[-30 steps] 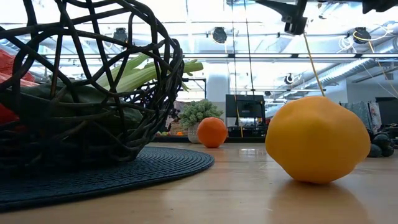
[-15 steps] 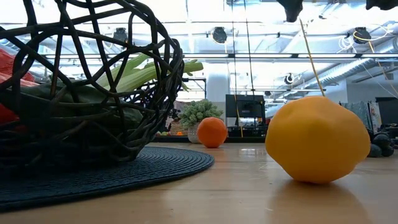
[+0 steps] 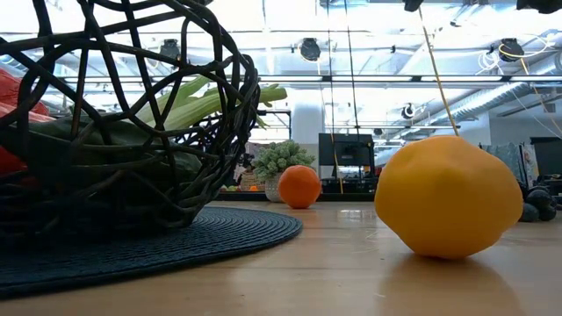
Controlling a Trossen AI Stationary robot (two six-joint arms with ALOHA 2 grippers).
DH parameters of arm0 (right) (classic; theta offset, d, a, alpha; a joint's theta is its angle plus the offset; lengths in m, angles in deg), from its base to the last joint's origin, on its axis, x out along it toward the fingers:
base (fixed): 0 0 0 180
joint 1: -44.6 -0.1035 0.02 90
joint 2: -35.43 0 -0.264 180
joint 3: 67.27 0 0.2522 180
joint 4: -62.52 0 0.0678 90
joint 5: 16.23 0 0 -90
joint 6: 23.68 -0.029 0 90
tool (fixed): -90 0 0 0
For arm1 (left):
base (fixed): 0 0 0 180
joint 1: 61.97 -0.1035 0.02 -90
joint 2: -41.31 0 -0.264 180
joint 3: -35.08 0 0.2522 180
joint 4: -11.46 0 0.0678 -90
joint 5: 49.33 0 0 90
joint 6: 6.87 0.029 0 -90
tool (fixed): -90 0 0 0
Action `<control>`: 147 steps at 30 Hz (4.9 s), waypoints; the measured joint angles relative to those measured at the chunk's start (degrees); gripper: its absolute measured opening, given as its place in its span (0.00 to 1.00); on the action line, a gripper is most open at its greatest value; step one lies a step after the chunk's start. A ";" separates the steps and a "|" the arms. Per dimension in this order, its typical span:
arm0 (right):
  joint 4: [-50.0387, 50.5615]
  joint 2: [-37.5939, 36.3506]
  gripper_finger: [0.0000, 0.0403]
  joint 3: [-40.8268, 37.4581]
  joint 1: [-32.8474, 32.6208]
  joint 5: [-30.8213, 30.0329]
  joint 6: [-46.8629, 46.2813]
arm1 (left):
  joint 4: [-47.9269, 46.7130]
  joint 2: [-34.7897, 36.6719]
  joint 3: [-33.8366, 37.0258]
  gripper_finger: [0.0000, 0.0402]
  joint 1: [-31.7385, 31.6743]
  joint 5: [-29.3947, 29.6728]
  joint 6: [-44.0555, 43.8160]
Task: Build produce basket
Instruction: Put the green apple into the black wire basket
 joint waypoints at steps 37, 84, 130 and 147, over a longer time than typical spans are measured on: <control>15.39 0.03 0.83 0.00 2.24 -1.41 -5.72 | 6.00 -3.19 0.15 0.86 -5.53 0.96 -40.27; 20.09 5.77 0.83 -0.04 2.21 -1.61 -1.63 | 34.36 -22.75 0.04 0.99 -10.03 -11.52 -40.07; 14.93 -14.23 0.98 -0.02 2.21 -0.13 -11.99 | 35.88 -16.50 -2.78 0.72 -10.78 -30.14 -30.05; 18.31 -14.91 0.98 -0.04 2.19 -3.10 -12.49 | -9.45 -1.83 -6.50 0.74 -6.70 -30.05 -17.21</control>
